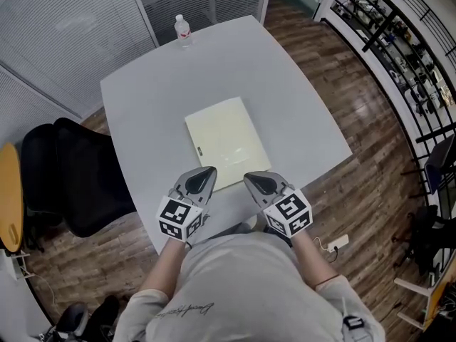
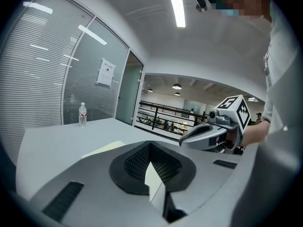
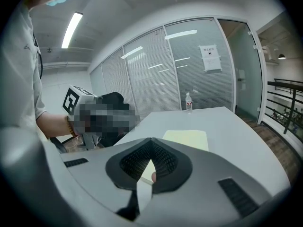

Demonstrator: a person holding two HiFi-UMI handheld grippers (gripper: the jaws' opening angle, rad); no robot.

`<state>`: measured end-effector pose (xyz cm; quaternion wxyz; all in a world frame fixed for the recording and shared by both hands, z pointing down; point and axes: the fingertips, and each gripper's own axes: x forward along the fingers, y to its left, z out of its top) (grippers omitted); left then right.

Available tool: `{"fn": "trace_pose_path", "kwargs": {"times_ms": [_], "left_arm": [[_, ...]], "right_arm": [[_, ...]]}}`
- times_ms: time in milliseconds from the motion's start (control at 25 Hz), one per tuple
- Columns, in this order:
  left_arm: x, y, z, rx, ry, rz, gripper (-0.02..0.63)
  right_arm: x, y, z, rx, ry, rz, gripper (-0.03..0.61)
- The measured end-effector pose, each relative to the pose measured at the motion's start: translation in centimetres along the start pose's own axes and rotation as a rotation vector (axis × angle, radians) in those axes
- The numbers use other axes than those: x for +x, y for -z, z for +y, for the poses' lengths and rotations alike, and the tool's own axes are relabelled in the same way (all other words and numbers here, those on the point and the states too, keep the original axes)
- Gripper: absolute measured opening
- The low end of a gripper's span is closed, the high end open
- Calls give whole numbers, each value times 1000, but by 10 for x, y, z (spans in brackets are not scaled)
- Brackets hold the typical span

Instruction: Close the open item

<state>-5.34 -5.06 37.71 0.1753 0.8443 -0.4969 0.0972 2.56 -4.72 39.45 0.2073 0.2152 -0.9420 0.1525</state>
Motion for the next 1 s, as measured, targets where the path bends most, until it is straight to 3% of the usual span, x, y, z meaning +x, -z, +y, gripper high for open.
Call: {"fn": "trace_pose_path", "kwargs": {"times_ms": [1000], "left_arm": [[5,4,-3,-5,-1,-2,8]], "right_arm": [[1,-6,4,-23,-23,-5,12]]}}
